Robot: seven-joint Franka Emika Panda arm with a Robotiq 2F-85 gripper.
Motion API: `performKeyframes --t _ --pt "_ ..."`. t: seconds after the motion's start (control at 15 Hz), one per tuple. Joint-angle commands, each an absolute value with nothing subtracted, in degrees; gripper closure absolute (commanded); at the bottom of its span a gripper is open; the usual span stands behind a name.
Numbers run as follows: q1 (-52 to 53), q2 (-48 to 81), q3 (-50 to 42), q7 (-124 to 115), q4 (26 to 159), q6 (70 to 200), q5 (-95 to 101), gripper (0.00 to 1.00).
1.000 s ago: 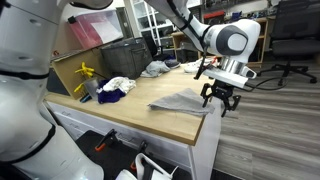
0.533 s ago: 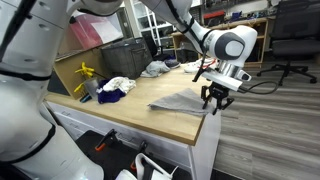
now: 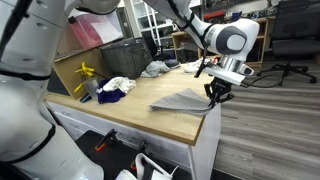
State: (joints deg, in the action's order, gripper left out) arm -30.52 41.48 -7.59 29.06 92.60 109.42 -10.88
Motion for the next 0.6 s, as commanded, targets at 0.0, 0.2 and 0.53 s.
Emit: performKeyframes --t 0.0,0.2,0.53 --pt "-29.5 36.7 -7.5 29.9 96.3 109.8 -9.7 0.99" --pt "-27.7 33.3 -7.4 29.3 99.6 110.7 -8.8 0.99" --pt "-23.9 23.4 -6.8 27.5 107.3 110.3 -9.6 0.99"
